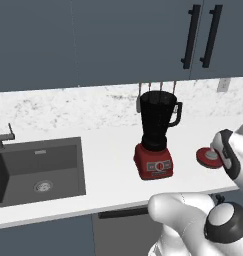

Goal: Close the lid blender by securely placing the lid on top.

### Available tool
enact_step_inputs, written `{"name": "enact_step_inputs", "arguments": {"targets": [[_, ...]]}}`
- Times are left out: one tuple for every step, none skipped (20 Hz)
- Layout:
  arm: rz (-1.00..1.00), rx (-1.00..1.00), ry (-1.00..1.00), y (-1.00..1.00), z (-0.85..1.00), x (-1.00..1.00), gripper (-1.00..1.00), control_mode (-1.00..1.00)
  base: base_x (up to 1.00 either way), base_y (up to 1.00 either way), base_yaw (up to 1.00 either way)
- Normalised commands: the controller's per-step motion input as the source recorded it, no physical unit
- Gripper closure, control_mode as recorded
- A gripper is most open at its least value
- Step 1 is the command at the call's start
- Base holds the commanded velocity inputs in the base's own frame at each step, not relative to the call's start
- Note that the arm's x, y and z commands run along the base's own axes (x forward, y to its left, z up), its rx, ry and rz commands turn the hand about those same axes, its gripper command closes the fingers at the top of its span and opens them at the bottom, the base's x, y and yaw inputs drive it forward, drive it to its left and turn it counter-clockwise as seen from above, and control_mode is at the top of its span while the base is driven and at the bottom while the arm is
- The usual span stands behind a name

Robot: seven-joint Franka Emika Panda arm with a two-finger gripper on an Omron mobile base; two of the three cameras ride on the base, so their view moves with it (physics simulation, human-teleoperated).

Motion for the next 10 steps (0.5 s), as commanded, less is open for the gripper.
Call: {"name": "enact_step_inputs", "arguments": {"targets": [[0.00, 0.00, 0.00, 0.00, -0.24, 0.26, -1.00, -1.00, 0.00, 0.00, 0.00], [0.00, 0.00, 0.00, 0.00, -0.24, 0.28, -1.00, -1.00, 0.00, 0.00, 0.00], [0.00, 0.00, 0.00, 0.00, -0.24, 0.28, -1.00, -1.00, 0.00, 0.00, 0.00], [0.00, 0.00, 0.00, 0.00, -0.22, 0.27, -1.00, -1.00, 0.00, 0.00, 0.00], [0.00, 0.00, 0.00, 0.00, -0.21, 0.26, -1.00, -1.00, 0.00, 0.00, 0.00], [0.00, 0.00, 0.00, 0.00, -0.21, 0.25, -1.00, -1.00, 0.00, 0.00, 0.00], [0.00, 0.00, 0.00, 0.00, -0.20, 0.25, -1.00, -1.00, 0.00, 0.00, 0.00], [0.00, 0.00, 0.00, 0.00, -0.19, 0.23, -1.00, -1.00, 0.00, 0.00, 0.00], [0.00, 0.00, 0.00, 0.00, -0.19, 0.22, -1.00, -1.00, 0.00, 0.00, 0.00], [0.00, 0.00, 0.00, 0.00, -0.19, 0.23, -1.00, -1.00, 0.00, 0.00, 0.00]]}}
